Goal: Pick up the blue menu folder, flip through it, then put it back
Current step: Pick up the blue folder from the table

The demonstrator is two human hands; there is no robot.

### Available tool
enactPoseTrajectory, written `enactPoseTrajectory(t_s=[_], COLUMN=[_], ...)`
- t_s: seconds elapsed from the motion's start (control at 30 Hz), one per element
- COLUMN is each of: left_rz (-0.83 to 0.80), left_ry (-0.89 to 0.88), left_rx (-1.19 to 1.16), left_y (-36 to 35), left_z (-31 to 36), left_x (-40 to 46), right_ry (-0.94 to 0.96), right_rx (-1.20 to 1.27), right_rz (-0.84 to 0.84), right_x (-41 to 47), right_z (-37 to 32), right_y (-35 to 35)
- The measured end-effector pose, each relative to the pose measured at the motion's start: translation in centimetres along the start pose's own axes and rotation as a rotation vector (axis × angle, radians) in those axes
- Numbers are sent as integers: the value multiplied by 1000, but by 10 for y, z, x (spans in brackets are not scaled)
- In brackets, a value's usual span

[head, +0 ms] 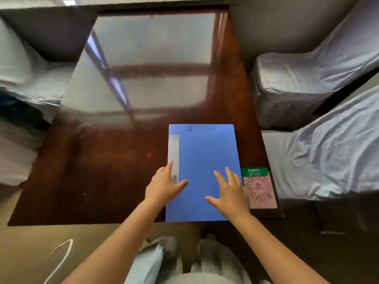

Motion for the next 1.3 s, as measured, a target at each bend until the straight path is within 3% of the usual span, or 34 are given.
enactPoseTrajectory(t_s=[0.2, 0.33, 0.63, 0.8, 0.93, 1.1, 1.3], left_rz=[-8, 16, -135, -132, -183, -204, -225], left_ry=[199, 245, 273, 206, 37, -102, -187], left_rx=[-76, -272, -758, -933, -1051, -1155, -1173], left_y=[-21, -27, -37, -15, 18, 48, 68], left_z=[-42, -49, -56, -54, -39, -17, 1], left_x=[-14, -18, -24, -28, -28, -29, -32], right_ry=[-71, -69, -69, -72, -171, -321, -188], right_rx=[13, -32, -53, 228, 401, 1010, 1198], right_rz=[-93, -69, -78, -55, 233, 8, 73], right_x=[-14, -14, -13, -13, -13, -8, -17], right_z=[-1, -2, -9, -14, 12, 50, 64], right_y=[-40, -45, -45, -22, 34, 56, 96])
Point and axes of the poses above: each hand's wrist, its own x-axis towards the middle knuckle, its own y-axis out of the back of the hand, z = x × y, the point moved 8 cm from there along x, towards the middle knuckle
